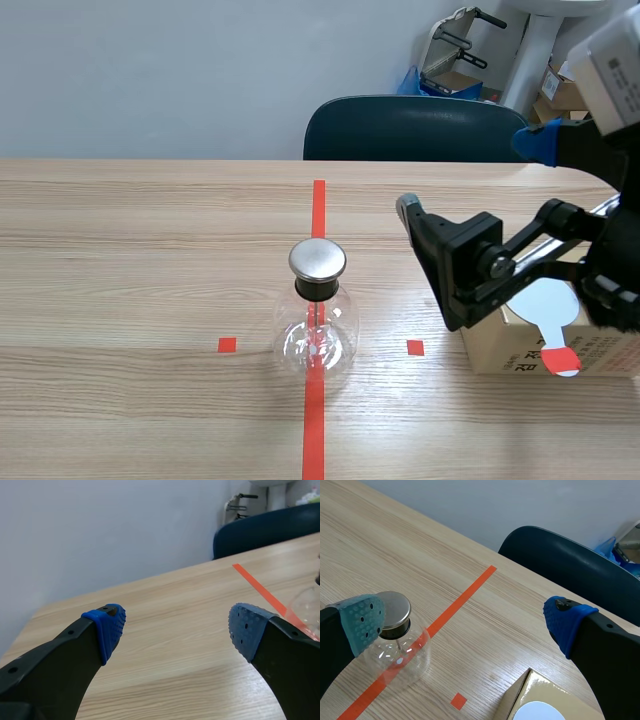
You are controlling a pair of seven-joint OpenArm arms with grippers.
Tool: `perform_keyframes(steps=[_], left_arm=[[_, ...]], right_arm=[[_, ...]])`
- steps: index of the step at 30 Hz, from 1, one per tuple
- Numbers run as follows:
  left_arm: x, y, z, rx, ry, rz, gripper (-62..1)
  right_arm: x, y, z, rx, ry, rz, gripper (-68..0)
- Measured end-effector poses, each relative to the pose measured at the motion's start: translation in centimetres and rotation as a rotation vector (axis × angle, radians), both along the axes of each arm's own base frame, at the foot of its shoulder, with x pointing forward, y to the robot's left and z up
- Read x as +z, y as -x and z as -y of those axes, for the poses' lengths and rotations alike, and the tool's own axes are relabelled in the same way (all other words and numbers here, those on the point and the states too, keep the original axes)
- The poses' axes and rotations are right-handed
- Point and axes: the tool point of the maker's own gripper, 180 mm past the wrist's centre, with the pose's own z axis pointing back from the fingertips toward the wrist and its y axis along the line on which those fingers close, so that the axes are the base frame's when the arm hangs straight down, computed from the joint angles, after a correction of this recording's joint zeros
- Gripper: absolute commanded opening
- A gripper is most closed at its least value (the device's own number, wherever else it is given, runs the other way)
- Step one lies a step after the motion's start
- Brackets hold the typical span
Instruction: Do the electroscope experiment
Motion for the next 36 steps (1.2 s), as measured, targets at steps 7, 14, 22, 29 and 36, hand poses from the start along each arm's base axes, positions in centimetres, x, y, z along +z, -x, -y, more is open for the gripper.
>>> perform_keyframes(steps=[7,14,22,29,36], left_arm=[[-0.7,-0.2,0.5,0.021,0.021,-0.070,-15.7],[-2.0,-0.8,1.1,0.036,0.041,-0.184,-15.7],[-2.7,-2.5,1.5,0.030,-0.042,-0.210,-15.7],[-1.9,-4.9,1.5,0.060,-0.042,-0.252,-15.7],[-0.6,-6.9,1.1,0.083,-0.044,-0.248,-15.7]], right_arm=[[0.4,0.0,-0.1,0.004,-0.012,0.020,0.4],[0.7,0.0,-0.1,0.008,-0.021,0.035,0.4],[0.8,0.0,-0.2,0.009,-0.024,0.041,0.4],[1.7,0.1,-0.4,0.019,-0.050,0.084,0.4],[1.8,0.1,-0.4,0.020,-0.053,0.089,0.4]])
